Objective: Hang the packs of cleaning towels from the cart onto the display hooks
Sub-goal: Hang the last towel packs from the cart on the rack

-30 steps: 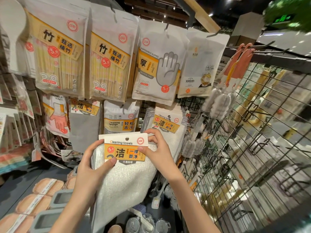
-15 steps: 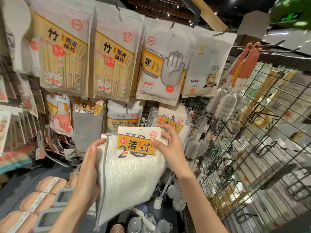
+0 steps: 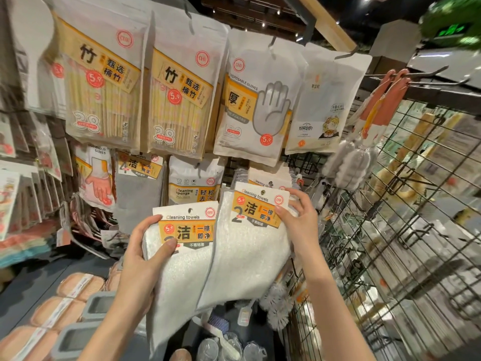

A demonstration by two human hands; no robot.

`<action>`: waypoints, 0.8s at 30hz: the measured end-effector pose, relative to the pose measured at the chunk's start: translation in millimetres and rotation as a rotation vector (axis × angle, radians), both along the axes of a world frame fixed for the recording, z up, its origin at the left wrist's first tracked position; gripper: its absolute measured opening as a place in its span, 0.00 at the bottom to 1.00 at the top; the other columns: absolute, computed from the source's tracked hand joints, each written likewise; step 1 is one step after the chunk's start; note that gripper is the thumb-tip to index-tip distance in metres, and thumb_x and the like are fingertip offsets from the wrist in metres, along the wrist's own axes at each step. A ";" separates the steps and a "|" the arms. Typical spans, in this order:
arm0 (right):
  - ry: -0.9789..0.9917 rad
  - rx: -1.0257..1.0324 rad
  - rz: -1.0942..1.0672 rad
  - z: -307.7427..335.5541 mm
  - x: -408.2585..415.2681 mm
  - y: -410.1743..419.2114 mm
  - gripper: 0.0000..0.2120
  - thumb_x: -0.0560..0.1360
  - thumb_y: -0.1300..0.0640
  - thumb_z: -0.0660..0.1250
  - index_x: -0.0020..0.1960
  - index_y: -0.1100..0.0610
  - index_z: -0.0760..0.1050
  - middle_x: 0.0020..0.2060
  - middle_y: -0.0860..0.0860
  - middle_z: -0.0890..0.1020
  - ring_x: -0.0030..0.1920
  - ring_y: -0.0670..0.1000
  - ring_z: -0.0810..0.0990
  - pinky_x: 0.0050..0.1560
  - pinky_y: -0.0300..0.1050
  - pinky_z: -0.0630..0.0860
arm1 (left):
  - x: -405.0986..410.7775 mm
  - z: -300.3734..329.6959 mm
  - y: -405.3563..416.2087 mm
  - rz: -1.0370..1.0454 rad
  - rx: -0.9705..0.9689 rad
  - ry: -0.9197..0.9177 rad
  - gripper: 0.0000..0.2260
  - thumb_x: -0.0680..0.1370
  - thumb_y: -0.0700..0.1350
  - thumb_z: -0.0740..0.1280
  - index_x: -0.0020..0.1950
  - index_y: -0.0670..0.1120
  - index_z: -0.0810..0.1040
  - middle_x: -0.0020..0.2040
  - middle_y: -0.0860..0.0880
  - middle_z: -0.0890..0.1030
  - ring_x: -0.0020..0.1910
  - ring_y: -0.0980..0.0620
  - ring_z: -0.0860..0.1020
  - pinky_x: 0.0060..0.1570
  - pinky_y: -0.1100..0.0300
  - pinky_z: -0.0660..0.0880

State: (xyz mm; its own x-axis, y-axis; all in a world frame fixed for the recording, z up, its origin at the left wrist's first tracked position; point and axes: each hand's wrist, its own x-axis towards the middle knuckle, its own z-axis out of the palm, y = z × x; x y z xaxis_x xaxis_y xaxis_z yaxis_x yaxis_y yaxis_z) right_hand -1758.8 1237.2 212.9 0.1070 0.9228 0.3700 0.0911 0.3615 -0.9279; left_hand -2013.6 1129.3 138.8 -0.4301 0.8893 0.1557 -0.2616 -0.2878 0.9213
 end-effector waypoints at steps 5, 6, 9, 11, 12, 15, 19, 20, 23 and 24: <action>0.007 0.043 -0.103 8.7 10.6 23.0 0.22 0.71 0.71 0.68 0.52 0.46 0.73 0.51 0.53 0.80 0.52 0.48 0.78 0.44 0.35 0.78 | -3.8 -1.3 0.1 0.049 0.002 0.022 0.19 0.71 0.43 0.72 0.56 0.63 0.76 0.54 0.58 0.82 0.52 0.50 0.83 0.51 0.51 0.78; 0.003 0.041 -0.112 6.8 11.5 26.9 0.22 0.71 0.71 0.68 0.52 0.45 0.73 0.51 0.53 0.80 0.53 0.49 0.77 0.43 0.34 0.78 | -4.8 -2.2 -0.4 0.060 0.001 0.025 0.19 0.72 0.42 0.72 0.57 0.63 0.76 0.54 0.59 0.82 0.52 0.49 0.83 0.52 0.48 0.78; 0.011 0.000 -0.149 -2.9 14.0 37.1 0.20 0.72 0.70 0.68 0.56 0.49 0.73 0.53 0.56 0.80 0.54 0.51 0.78 0.44 0.37 0.80 | -7.4 -4.8 -1.9 0.089 0.003 0.046 0.19 0.75 0.39 0.70 0.59 0.62 0.76 0.54 0.59 0.82 0.53 0.46 0.82 0.55 0.43 0.76; 0.010 -0.031 -0.177 -8.5 16.5 43.0 0.20 0.72 0.71 0.68 0.57 0.51 0.73 0.54 0.57 0.79 0.55 0.54 0.78 0.49 0.48 0.80 | -8.6 -5.0 -2.8 0.113 0.012 0.070 0.20 0.76 0.38 0.70 0.58 0.62 0.76 0.54 0.61 0.82 0.51 0.50 0.83 0.53 0.48 0.78; 0.016 -0.044 -0.188 -10.6 17.5 45.9 0.20 0.72 0.71 0.67 0.57 0.51 0.73 0.55 0.57 0.79 0.56 0.54 0.78 0.51 0.51 0.80 | -9.0 -4.0 -3.6 0.125 0.021 0.085 0.20 0.76 0.38 0.69 0.57 0.63 0.76 0.53 0.64 0.81 0.51 0.53 0.83 0.51 0.53 0.79; 0.019 -0.050 -0.219 -15.0 18.1 53.8 0.20 0.72 0.70 0.68 0.57 0.50 0.73 0.52 0.52 0.79 0.53 0.47 0.77 0.45 0.41 0.79 | -10.6 -0.6 -5.7 0.154 0.027 0.138 0.21 0.75 0.37 0.69 0.54 0.66 0.76 0.52 0.70 0.79 0.49 0.66 0.80 0.44 0.65 0.78; -0.030 -0.038 -0.234 -18.5 12.5 63.9 0.20 0.72 0.69 0.69 0.58 0.50 0.72 0.46 0.45 0.77 0.44 0.36 0.77 0.36 0.27 0.74 | -13.1 -4.2 -5.6 0.158 0.008 0.112 0.20 0.75 0.39 0.70 0.56 0.65 0.76 0.53 0.68 0.79 0.51 0.57 0.81 0.50 0.54 0.76; -0.044 -0.030 -0.246 -19.7 10.8 66.0 0.20 0.71 0.69 0.69 0.58 0.51 0.72 0.45 0.44 0.77 0.42 0.33 0.77 0.35 0.25 0.73 | -12.6 -4.7 -5.4 0.157 0.006 0.105 0.20 0.75 0.39 0.70 0.56 0.64 0.76 0.54 0.67 0.79 0.53 0.53 0.81 0.52 0.51 0.76; -0.072 -0.019 -0.301 -22.8 5.6 71.0 0.20 0.71 0.68 0.69 0.58 0.50 0.71 0.43 0.41 0.76 0.42 0.34 0.78 0.36 0.26 0.73 | -11.3 -4.6 -5.3 0.141 0.005 0.078 0.19 0.75 0.39 0.70 0.57 0.63 0.77 0.57 0.58 0.80 0.57 0.46 0.80 0.58 0.43 0.75; -0.080 -0.016 -0.305 -23.6 4.3 72.1 0.21 0.71 0.67 0.70 0.58 0.49 0.70 0.43 0.41 0.76 0.43 0.37 0.78 0.37 0.28 0.73 | -11.3 -4.8 -5.5 0.134 0.004 0.074 0.19 0.74 0.40 0.71 0.57 0.63 0.77 0.58 0.56 0.79 0.58 0.45 0.79 0.59 0.41 0.75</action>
State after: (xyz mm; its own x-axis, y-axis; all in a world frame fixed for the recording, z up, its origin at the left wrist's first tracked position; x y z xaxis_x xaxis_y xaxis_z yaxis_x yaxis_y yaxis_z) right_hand -1754.6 1309.3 189.3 0.3514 0.8584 0.3738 0.2660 0.2912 -0.9189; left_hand -2024.9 1123.8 134.0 -0.5326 0.8238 0.1943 -0.1523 -0.3191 0.9354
